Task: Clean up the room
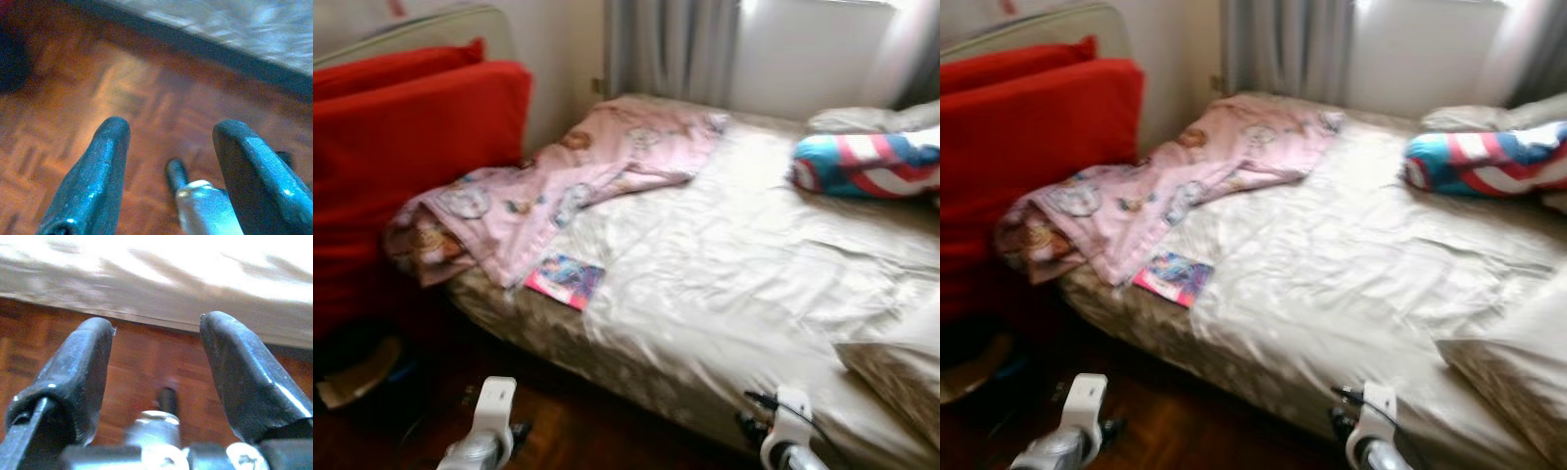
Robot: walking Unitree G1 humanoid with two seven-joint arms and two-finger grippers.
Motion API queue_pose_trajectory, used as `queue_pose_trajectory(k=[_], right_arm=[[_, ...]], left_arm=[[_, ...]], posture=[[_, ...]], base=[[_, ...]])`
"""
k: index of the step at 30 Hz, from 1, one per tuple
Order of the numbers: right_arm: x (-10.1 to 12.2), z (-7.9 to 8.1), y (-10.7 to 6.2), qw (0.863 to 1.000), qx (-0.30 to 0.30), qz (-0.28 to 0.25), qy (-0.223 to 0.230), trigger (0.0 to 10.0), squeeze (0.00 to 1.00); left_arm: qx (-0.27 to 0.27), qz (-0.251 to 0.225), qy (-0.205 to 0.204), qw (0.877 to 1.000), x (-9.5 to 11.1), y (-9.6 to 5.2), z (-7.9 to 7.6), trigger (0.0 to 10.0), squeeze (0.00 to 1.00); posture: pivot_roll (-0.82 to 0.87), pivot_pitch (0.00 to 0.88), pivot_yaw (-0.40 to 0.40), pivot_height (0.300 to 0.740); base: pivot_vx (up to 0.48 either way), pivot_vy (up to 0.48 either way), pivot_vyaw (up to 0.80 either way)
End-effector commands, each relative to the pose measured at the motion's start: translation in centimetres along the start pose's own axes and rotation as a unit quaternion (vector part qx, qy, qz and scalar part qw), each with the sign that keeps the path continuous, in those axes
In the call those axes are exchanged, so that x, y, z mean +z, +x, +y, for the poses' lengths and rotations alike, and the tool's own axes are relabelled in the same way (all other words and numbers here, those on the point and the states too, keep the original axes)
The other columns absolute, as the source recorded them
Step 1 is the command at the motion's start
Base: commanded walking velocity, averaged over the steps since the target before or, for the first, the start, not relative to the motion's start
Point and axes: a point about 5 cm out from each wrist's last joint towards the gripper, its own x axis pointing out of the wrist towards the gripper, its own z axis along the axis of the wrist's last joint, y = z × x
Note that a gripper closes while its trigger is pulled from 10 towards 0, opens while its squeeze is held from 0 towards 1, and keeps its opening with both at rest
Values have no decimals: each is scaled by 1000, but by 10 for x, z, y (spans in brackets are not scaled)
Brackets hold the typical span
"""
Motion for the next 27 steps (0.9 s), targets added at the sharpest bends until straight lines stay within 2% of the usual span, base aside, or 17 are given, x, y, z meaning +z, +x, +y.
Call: queue_pose_trajectory(k=[1,19,24,27], right_arm=[[2,1,1,1000,-1,-2,7,10000,0],[0,0,0,1000,-4,0,5,10000,0],[1,0,0,1000,-3,-5,4,10000,0],[1,1,0,1000,-3,-7,5,10000,0]], left_arm=[[-2,9,7,1000,-5,-1,0,10000,0],[-4,11,11,1000,-7,-1,-1,10000,0],[-3,12,11,1000,-7,-1,0,10000,0],[-2,11,8,1000,-6,-1,0,10000,0]], posture=[[24,0,-12,740],[20,0,-10,740],[22,0,-11,740],[23,0,-13,740]], base=[[0,-330,-750],[0,-328,-749],[0,-293,0],[0,0,0]])
